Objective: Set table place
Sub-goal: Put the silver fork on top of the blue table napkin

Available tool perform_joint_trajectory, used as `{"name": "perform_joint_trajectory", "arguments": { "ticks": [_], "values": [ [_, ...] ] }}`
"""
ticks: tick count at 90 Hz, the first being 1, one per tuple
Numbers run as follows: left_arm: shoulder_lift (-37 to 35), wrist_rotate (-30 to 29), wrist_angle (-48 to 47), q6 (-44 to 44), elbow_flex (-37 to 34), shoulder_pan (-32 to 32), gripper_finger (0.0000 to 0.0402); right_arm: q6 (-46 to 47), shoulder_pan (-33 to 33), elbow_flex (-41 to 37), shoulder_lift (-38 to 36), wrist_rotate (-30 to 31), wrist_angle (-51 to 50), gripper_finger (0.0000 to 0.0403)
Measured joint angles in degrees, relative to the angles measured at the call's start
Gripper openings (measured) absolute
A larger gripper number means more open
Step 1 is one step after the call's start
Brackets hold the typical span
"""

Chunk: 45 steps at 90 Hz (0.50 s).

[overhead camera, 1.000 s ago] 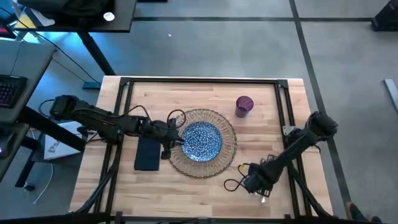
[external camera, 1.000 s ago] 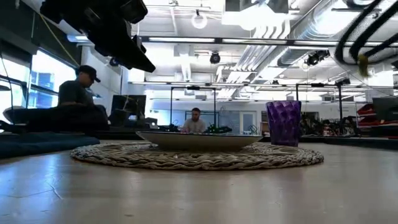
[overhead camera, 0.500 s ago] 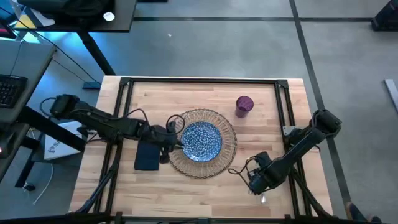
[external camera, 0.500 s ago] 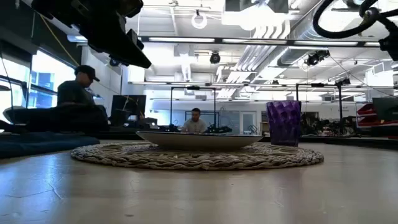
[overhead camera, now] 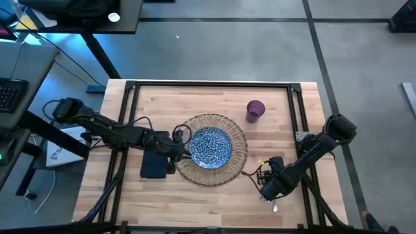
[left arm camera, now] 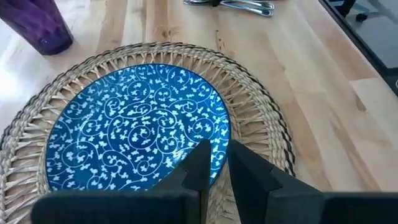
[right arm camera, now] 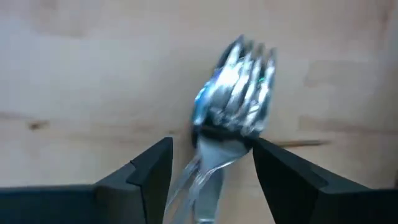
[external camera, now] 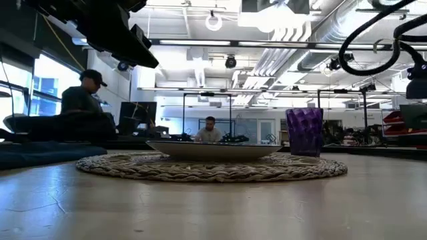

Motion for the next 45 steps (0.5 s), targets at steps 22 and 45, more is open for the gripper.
{"name": "perform_joint_trajectory", "arguments": {
  "ticks": [22,45],
  "values": [
    [0.0,-1.23,0.0,-0.36,0.0,0.02,0.0039,-1.63,-1.64,-0.06,0.0,2.07,0.24,0.0172],
    [0.0,-1.23,-0.03,-0.39,0.0,-0.4,0.0039,-1.4,-1.62,-1.05,0.0,2.49,1.1,0.0095]
  ]
}}
